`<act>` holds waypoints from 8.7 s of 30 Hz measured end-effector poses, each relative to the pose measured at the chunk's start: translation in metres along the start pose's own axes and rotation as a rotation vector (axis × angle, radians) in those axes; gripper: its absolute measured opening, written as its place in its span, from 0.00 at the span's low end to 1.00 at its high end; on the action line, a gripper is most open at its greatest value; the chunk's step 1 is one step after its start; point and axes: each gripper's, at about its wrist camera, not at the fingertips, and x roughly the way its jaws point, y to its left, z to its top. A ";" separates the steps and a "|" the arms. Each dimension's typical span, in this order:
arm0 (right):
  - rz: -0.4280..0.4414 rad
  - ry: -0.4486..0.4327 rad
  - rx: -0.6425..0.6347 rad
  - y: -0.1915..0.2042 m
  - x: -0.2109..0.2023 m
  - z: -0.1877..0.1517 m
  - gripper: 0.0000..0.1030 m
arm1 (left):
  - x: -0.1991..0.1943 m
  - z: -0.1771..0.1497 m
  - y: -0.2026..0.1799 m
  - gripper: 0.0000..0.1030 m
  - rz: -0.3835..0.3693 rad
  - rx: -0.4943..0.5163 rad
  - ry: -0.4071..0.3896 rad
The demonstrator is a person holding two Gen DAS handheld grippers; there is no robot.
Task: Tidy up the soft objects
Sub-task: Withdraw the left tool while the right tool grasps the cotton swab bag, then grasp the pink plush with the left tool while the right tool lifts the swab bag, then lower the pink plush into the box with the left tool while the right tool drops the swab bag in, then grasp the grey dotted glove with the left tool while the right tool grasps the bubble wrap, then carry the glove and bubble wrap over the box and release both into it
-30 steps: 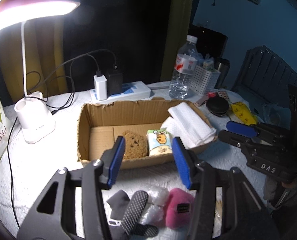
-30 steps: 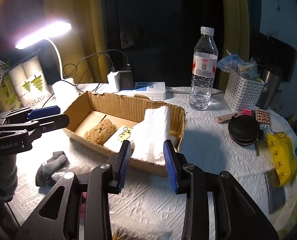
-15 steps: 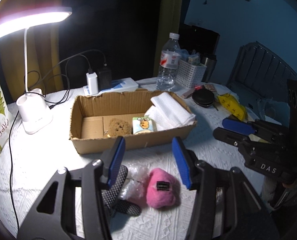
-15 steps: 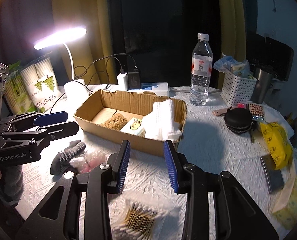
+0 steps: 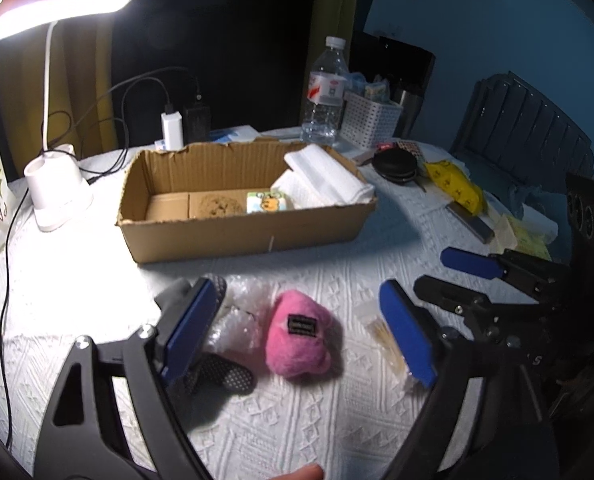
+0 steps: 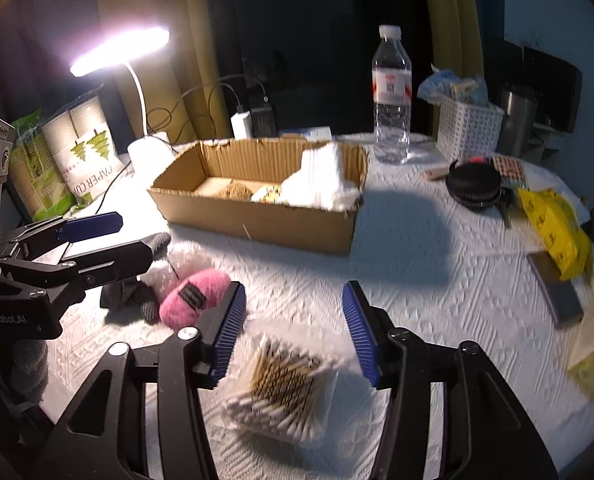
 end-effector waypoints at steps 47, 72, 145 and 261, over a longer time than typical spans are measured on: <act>0.020 0.084 0.094 -0.049 0.022 -0.058 0.60 | 0.081 -0.031 -0.022 0.48 0.076 0.140 0.160; 0.022 0.025 0.018 -0.012 0.002 -0.021 0.56 | 0.013 -0.008 -0.001 0.38 -0.008 0.104 0.024; -0.063 -0.051 0.015 -0.010 0.074 0.100 0.68 | 0.045 0.084 0.098 0.66 0.050 -0.041 -0.083; 0.189 -0.141 0.104 -0.029 0.004 0.053 0.44 | 0.018 0.056 0.015 0.34 0.046 0.072 -0.024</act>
